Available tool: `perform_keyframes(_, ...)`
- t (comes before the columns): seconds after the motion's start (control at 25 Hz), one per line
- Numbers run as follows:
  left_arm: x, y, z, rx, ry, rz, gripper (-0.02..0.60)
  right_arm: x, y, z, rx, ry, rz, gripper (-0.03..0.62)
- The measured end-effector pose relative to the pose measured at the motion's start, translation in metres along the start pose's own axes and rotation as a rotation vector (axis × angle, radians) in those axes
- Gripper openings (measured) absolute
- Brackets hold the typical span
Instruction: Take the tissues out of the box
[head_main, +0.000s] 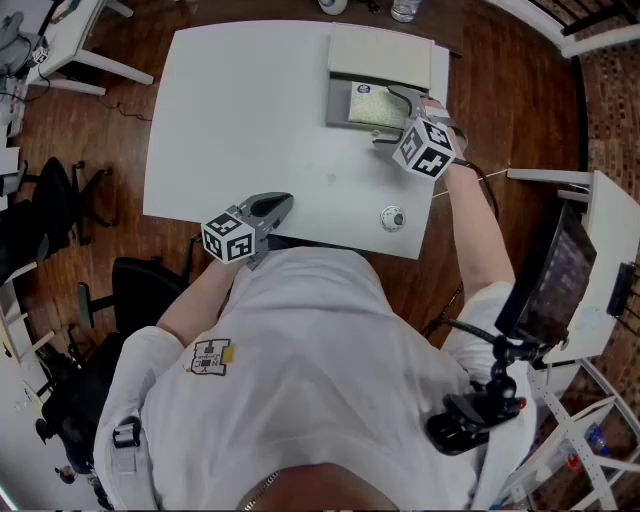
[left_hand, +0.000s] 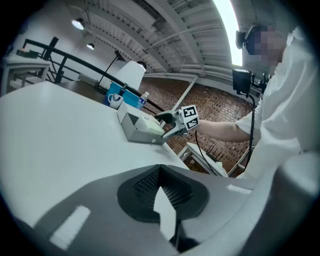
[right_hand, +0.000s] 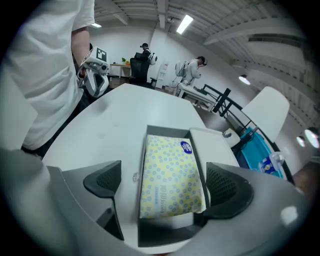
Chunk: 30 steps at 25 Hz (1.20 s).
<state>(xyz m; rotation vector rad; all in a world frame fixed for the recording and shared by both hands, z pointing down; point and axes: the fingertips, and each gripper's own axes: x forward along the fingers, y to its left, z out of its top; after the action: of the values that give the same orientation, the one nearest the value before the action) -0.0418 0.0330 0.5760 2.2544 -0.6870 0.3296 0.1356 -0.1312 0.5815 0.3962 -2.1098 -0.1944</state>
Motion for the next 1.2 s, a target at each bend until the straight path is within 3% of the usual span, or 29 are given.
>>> perform_keyframes(0.24, 0.022, 0.007, 0.042, 0.162, -0.006, -0.030, 0.000, 0.026, -0.021, -0.026, 0.008, 0.097, 0.122, 0.520)
perform_keyframes(0.32, 0.044, 0.006, 0.069, 0.306, -0.002, -0.050, 0.042, 0.028, -0.020, -0.026, 0.026, 0.089, 0.138, 0.517)
perform_keyframes(0.44, 0.109, 0.011, 0.138, 0.600, 0.060, -0.089, 0.117, 0.024, -0.023, -0.024, 0.043, 0.071, 0.130, 0.483)
perform_keyframes(0.48, 0.128, 0.016, 0.150, 0.638, 0.096, -0.096, 0.117, 0.021, -0.023, -0.025, 0.058, 0.067, 0.123, 0.469)
perform_keyframes(0.6, 0.163, 0.030, 0.156, 0.643, 0.200, -0.100, 0.117, 0.014, -0.023, -0.030, 0.104, 0.056, 0.108, 0.457)
perform_keyframes(0.76, 0.185, 0.031, 0.154, 0.643, 0.243, -0.117, 0.116, 0.010, -0.029, -0.029, 0.097, 0.035, 0.103, 0.432)
perform_keyframes(0.96, 0.187, 0.028, 0.151, 0.609, 0.229, -0.122, 0.116, 0.006, -0.028, -0.029, 0.114, 0.015, 0.132, 0.392)
perform_keyframes(1.2, 0.165, 0.019, 0.164, 0.629, 0.171, -0.133, 0.115, -0.007, -0.031, -0.020, 0.084, 0.046, 0.089, 0.387)
